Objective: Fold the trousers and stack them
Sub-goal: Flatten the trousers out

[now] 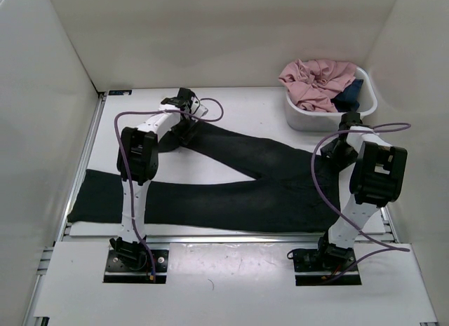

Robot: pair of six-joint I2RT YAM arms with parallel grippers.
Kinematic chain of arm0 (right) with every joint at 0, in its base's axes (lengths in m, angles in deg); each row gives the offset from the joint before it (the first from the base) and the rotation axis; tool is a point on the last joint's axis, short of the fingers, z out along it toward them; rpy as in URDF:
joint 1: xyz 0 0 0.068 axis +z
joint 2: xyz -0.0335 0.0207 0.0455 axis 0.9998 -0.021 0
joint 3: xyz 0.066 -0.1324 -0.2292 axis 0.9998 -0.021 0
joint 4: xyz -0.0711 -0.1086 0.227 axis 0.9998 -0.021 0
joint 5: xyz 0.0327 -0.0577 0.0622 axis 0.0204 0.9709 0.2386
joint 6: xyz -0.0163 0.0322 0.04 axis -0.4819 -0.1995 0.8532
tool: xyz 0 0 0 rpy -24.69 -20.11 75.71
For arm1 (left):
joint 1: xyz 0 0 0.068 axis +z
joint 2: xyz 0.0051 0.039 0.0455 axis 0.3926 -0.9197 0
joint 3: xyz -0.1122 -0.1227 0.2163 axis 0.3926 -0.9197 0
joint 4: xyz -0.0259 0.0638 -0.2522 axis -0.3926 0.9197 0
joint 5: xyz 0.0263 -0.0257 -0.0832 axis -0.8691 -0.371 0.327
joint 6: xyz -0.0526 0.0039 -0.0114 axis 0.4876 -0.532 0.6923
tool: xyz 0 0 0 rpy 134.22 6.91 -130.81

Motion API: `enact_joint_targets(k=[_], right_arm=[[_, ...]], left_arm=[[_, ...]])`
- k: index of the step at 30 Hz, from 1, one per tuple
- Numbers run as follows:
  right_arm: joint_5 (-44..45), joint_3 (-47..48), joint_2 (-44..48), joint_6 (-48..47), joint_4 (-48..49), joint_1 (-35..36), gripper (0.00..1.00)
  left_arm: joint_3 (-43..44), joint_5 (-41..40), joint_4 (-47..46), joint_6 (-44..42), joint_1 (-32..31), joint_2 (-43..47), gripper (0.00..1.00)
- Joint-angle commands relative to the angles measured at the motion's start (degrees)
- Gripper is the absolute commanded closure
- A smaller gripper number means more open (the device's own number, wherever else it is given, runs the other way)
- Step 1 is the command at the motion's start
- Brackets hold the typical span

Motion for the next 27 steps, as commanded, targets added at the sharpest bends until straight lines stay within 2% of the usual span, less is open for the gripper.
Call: enact_joint_targets(k=[1, 2, 4, 5, 7, 10, 12, 20, 24, 27], right_arm=[[0.91, -1.37, -2.07, 3.85, 0.28, -0.29, 0.36], [0.91, -1.37, -2.59, 3.85, 0.28, -0.29, 0.45], [0.91, -1.9, -2.6, 3.85, 0.28, -0.29, 0.55], [0.91, -1.9, -2.6, 3.85, 0.28, -0.29, 0.66], [1.43, -1.9, -1.9, 3.24, -0.33, -0.29, 0.73], [1.96, -1.9, -1.19, 2.19, -0.33, -0.29, 0.71], [1.96, -1.9, -0.49, 1.65, -0.33, -0.29, 0.7], [1.96, -1.9, 0.65, 0.6, -0.33, -0.29, 0.69], [2.49, -1.9, 0.65, 0.6, -0.33, -0.29, 0.62], [2.49, -1.37, 0.13, -0.01, -0.85, -0.29, 0.5]], left_arm=[[-2.09, -5.21, 0.68, 1.34, 0.21, 3.95, 0.18], [-2.1, -5.22, 0.68, 1.34, 0.21, 3.95, 0.18], [-2.62, -7.06, 0.68, 1.87, 0.21, 3.95, 0.23], [-2.63, -7.67, 0.68, 1.87, 0.21, 4.56, 0.26], [-3.23, -8.9, 0.68, 1.26, 0.21, 6.06, 0.26], [-3.77, -9.61, 0.68, 0.73, 0.21, 9.48, 0.2], [-5.08, -9.61, 1.21, 0.73, 0.21, 11.5, 0.2], [-9.91, -8.21, 1.21, 3.18, -0.41, 13.09, 0.12], [-13.95, -10.66, -0.11, 3.19, -0.41, 13.88, 0.12], [-15.63, -10.67, -0.63, 3.19, -0.41, 13.88, 0.14]])
